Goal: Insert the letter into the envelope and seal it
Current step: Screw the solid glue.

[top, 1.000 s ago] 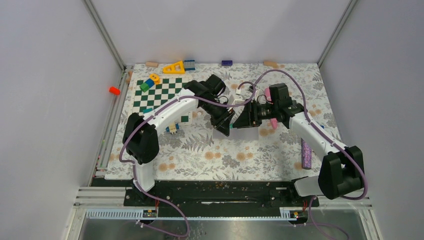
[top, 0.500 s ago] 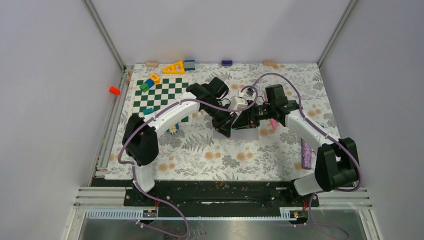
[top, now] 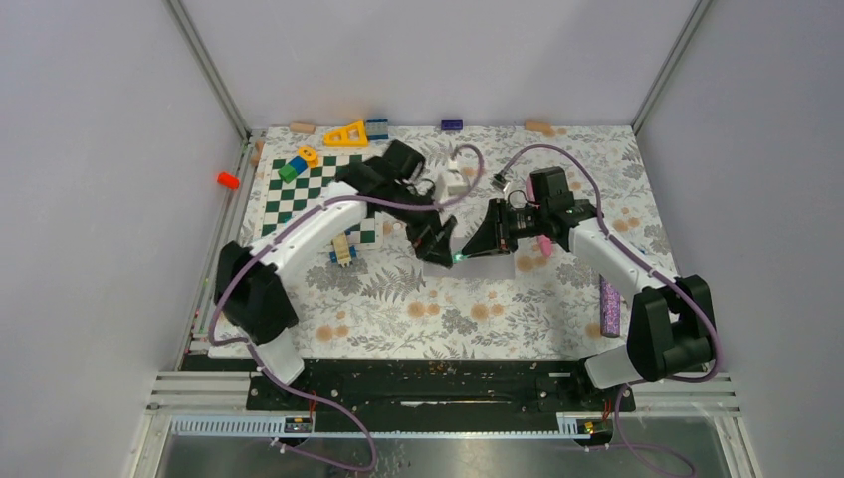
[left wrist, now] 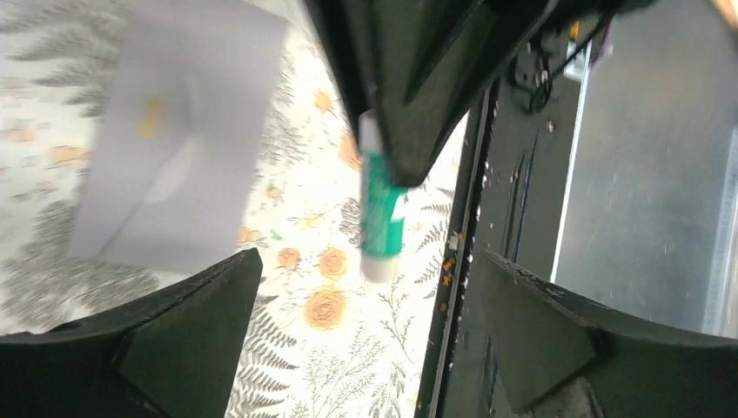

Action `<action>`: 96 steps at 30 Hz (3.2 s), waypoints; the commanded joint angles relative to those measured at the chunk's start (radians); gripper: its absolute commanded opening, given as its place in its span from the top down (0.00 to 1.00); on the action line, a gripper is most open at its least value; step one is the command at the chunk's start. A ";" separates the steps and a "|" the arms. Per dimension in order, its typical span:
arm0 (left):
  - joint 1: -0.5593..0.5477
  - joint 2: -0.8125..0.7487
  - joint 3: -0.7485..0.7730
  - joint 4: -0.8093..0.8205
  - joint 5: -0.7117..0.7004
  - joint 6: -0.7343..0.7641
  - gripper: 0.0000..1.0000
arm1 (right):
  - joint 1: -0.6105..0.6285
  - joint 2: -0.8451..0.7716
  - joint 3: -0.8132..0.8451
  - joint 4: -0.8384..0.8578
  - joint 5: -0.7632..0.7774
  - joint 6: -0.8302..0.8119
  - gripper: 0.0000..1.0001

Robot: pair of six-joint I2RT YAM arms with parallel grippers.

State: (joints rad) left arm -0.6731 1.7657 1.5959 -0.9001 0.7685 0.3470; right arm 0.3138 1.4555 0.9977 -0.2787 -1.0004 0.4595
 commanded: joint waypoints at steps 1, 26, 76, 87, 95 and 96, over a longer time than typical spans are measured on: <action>0.144 -0.217 -0.044 0.220 0.128 -0.099 0.01 | -0.026 -0.049 0.046 0.041 -0.076 0.007 0.91; 0.178 -0.301 -0.246 0.830 0.214 -0.613 0.03 | -0.051 -0.161 -0.092 0.826 -0.031 0.474 0.88; 0.112 -0.226 -0.137 0.589 0.144 -0.414 0.93 | -0.045 -0.119 -0.079 0.804 -0.060 0.489 0.78; 0.093 -0.240 -0.122 0.522 0.101 -0.335 0.95 | -0.064 -0.141 -0.004 0.498 -0.071 0.373 0.39; 0.054 -0.242 -0.104 0.441 0.039 -0.214 0.99 | -0.085 -0.161 -0.005 0.328 -0.118 0.332 0.44; 0.049 -0.242 -0.104 0.433 0.036 -0.203 0.99 | -0.090 -0.158 -0.004 0.328 -0.125 0.338 0.44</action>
State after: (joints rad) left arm -0.6025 1.5360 1.4467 -0.4416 0.8391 0.0597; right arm 0.2466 1.3251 0.9607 0.1135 -1.0760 0.8192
